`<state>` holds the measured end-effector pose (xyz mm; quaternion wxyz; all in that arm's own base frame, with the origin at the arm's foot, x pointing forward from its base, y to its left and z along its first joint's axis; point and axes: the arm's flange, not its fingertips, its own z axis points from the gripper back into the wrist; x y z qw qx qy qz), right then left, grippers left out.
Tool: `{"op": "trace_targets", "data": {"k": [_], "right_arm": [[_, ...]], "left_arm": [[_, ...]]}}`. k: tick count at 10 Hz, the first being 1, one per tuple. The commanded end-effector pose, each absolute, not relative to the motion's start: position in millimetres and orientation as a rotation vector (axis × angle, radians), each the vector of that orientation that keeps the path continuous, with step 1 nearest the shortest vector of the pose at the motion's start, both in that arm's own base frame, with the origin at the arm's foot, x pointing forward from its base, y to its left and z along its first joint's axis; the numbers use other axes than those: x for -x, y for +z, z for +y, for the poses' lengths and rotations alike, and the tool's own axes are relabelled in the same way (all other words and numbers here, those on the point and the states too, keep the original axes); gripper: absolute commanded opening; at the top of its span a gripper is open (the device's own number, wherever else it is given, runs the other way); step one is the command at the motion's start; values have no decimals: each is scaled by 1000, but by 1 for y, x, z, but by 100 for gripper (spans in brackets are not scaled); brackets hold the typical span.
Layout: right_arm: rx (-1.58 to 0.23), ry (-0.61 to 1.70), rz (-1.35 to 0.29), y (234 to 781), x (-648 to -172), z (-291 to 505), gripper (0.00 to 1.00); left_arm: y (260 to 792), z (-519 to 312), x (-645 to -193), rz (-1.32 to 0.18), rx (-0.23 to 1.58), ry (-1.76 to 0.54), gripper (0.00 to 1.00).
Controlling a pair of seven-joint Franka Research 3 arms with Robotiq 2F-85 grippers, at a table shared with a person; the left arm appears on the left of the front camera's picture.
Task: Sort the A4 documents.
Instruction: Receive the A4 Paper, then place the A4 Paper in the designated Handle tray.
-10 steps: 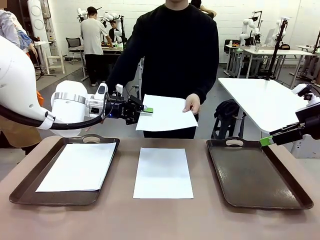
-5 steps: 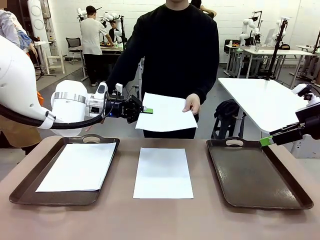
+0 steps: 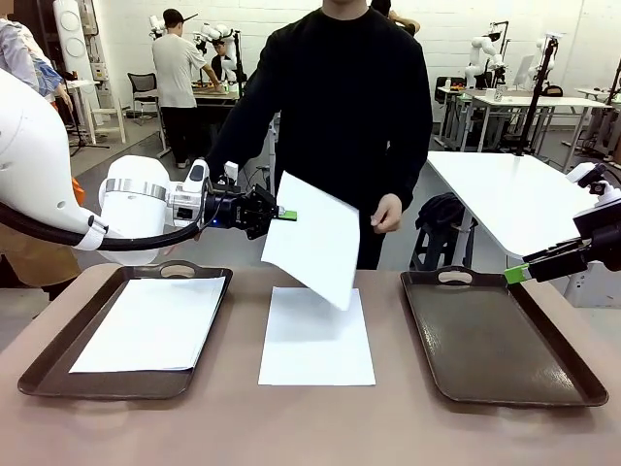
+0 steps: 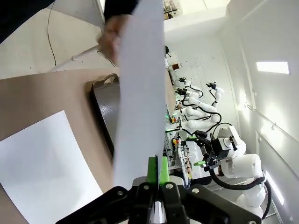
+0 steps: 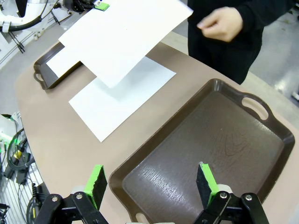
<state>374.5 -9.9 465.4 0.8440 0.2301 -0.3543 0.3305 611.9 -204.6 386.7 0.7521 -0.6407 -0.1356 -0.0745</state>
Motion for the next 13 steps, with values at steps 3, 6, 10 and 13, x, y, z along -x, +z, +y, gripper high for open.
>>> {"op": "trace_targets", "data": {"k": [3,6,10,13], "right_arm": [[-508,706,-768,462,-379,-10,100],[-508,706,-768,462,-379,-10,100],[-508,706,-768,462,-379,-10,100],[-508,706,-768,462,-379,-10,100]], "left_arm": [[386,-204,-612,-298,1399,-159,0],[386,-204,-612,-298,1399,-159,0],[386,-204,-612,-298,1399,-159,0],[401,-208,-615,-276,1316,-272,1]]}}
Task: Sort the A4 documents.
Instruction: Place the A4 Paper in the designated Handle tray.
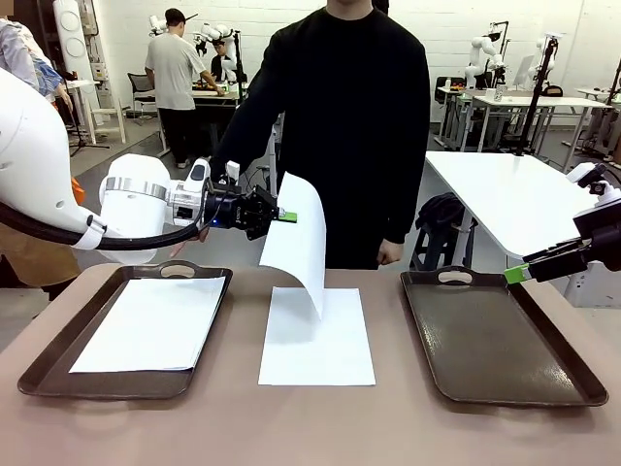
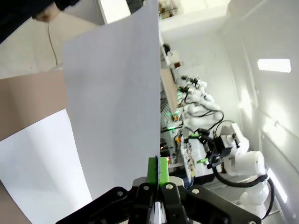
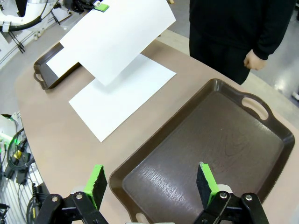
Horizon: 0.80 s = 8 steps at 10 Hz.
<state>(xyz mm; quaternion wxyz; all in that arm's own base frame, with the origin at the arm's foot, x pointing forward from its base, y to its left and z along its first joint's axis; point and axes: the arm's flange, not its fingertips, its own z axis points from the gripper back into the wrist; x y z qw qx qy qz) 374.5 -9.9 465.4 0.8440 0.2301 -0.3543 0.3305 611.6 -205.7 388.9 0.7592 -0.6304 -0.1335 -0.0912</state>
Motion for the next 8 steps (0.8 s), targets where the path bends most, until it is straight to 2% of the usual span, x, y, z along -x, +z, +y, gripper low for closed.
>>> {"op": "trace_targets", "data": {"k": [1,4,5,8], "right_arm": [[-508,706,-768,462,-379,-10,100],[-508,706,-768,462,-379,-10,100],[-508,706,-768,462,-379,-10,100],[-508,706,-768,462,-379,-10,100]], "left_arm": [[420,-204,-611,-256,1238,-351,1],[458,-167,-564,-141,1133,-407,1],[459,-153,-547,-37,1156,-381,1],[441,-116,-520,26,1195,-291,1]]}}
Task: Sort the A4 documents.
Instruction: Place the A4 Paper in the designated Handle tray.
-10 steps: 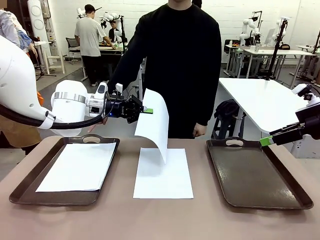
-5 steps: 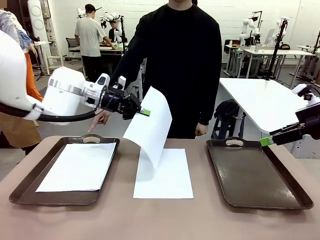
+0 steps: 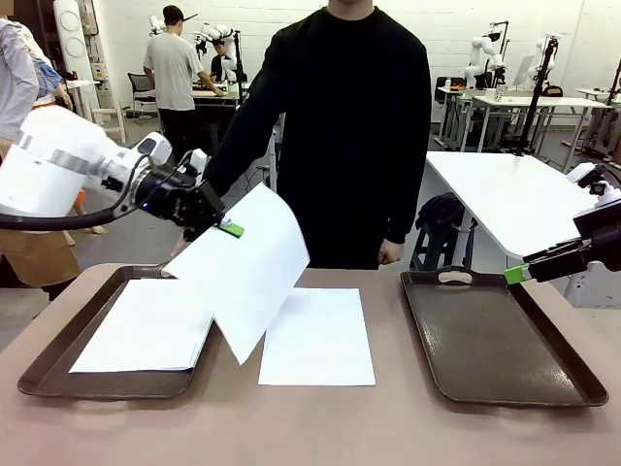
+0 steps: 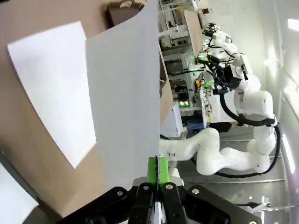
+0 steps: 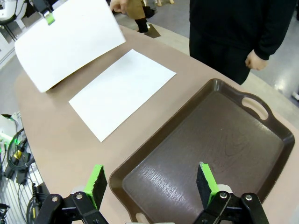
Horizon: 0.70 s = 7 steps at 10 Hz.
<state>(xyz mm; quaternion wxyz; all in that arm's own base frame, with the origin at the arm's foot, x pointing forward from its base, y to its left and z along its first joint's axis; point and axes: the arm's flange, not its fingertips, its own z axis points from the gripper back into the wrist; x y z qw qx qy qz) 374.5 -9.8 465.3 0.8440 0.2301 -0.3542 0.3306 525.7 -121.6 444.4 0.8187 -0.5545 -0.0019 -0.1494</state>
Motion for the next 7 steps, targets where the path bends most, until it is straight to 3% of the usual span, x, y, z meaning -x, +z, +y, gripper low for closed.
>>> {"op": "trace_targets", "data": {"k": [1,7], "right_arm": [[-508,706,-768,462,-379,-10,100],[-508,706,-768,462,-379,-10,100]], "left_arm": [[433,-104,-514,30,1193,-239,1],[397,-79,-503,21,1029,-256,1]]}}
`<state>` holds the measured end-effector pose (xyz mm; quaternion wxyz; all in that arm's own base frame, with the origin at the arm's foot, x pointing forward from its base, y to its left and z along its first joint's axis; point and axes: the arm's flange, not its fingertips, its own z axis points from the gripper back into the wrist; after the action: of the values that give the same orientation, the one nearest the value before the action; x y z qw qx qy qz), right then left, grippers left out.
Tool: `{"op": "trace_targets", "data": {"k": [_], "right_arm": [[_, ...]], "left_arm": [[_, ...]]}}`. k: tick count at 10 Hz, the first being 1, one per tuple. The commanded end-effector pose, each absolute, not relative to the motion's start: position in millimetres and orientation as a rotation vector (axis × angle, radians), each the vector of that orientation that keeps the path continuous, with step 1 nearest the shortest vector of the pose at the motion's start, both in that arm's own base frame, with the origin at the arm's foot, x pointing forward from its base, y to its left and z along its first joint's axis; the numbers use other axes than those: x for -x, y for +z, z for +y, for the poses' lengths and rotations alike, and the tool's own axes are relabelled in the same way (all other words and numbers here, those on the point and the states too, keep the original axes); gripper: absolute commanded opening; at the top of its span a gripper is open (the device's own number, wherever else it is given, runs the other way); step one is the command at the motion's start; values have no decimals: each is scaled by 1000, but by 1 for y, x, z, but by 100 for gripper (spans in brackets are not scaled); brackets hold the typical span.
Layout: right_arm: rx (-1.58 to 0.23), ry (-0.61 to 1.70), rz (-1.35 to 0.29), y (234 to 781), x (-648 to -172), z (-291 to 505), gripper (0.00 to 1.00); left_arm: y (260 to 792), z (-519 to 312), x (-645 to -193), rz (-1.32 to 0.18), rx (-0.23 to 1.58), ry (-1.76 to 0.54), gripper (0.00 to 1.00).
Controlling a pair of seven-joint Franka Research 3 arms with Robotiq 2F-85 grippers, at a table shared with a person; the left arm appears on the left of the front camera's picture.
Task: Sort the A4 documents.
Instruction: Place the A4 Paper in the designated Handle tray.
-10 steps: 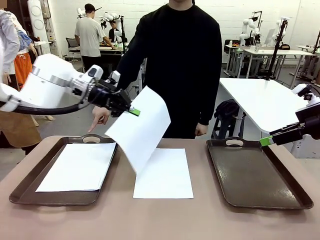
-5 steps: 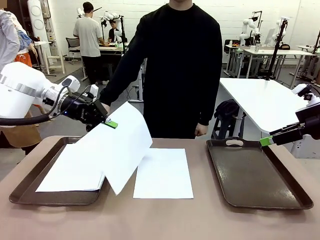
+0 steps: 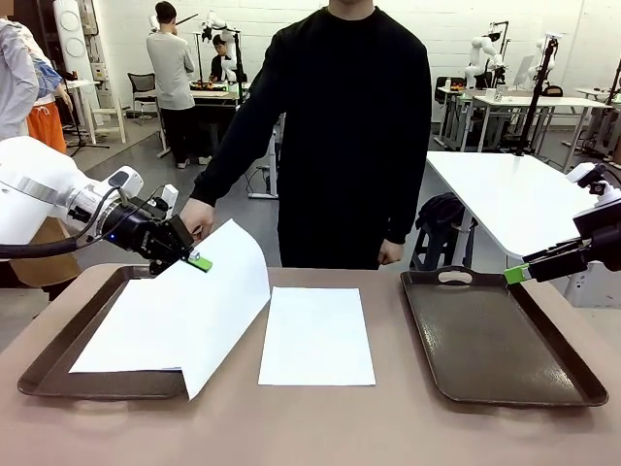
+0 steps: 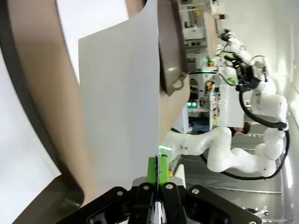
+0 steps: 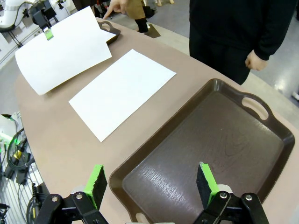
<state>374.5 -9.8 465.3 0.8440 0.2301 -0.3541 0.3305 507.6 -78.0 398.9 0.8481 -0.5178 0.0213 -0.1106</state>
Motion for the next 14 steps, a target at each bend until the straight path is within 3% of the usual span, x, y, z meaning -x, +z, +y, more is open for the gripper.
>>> {"op": "trace_targets", "data": {"k": [1,9,14], "right_arm": [[-508,706,-768,462,-379,-10,100],[-508,706,-768,462,-379,-10,100],[-508,706,-768,462,-379,-10,100]], "left_arm": [[394,-74,-503,-6,1016,-231,1],[378,11,-514,-9,546,-70,1],[361,34,-537,-137,444,58,1]]}}
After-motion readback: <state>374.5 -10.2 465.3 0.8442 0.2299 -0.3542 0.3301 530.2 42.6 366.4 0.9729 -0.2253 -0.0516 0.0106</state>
